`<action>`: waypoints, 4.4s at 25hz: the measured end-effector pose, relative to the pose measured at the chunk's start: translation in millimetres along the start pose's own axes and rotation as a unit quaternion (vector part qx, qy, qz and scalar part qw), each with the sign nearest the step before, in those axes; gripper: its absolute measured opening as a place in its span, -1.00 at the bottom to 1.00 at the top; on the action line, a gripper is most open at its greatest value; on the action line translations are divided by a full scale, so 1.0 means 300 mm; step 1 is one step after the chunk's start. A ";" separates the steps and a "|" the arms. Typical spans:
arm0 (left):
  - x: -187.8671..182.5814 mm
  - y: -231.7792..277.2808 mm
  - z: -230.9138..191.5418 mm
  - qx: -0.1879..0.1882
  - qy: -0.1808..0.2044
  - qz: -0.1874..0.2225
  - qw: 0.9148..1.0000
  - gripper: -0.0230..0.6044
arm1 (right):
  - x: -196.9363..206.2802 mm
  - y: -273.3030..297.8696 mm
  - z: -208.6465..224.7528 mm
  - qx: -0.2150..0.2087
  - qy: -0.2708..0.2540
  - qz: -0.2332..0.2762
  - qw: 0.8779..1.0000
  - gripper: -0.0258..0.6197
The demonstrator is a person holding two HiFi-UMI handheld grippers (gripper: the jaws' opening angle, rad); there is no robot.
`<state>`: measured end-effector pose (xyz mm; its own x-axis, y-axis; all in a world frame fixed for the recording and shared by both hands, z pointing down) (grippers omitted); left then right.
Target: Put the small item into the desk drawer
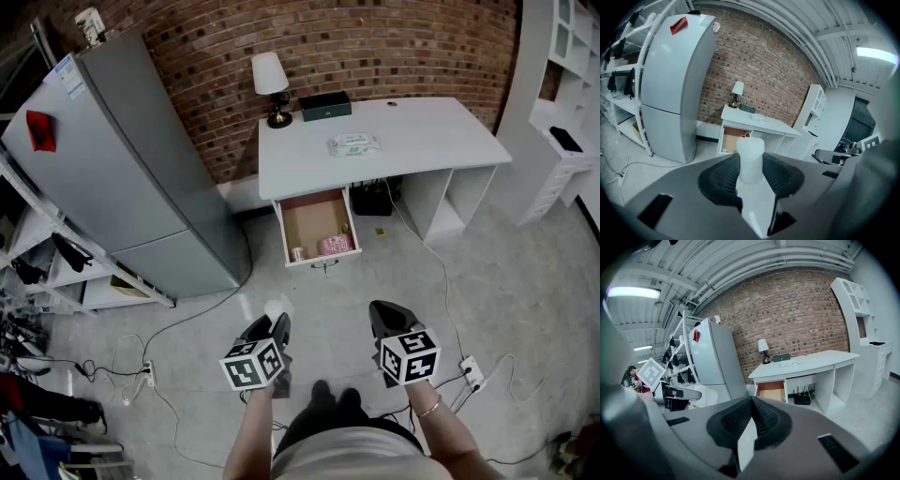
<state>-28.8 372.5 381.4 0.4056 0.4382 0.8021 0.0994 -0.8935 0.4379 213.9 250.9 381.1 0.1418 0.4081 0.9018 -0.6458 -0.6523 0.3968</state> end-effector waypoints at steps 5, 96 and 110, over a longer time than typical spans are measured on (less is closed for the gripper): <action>-0.010 -0.007 0.017 -0.004 0.000 0.005 1.000 -0.38 | -0.013 -0.014 0.012 -0.006 0.004 0.006 1.000 -0.91; -0.269 2.186 -0.717 0.062 0.286 -0.388 0.874 -0.38 | -0.072 1.358 0.640 0.179 0.175 -0.115 0.961 -0.90; -0.103 2.413 -0.741 0.037 0.306 -0.443 0.842 -0.38 | 0.070 1.351 0.719 0.198 0.216 -0.133 0.947 -0.90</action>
<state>-171.6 -266.0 763.8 -0.3987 0.8842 0.2434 0.1829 -0.1834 0.9659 117.0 -142.7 597.7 -0.1146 0.7592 0.6407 -0.2863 -0.6428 0.7105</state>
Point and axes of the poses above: the fingertips, and each gripper's own axes: y forward along the fingers, z to its right, x out of its underside, the point moved 8 cm from there along -y, backward along the fingers, and after that the axes turned 11 degrees about x, right-handed, at the moved point
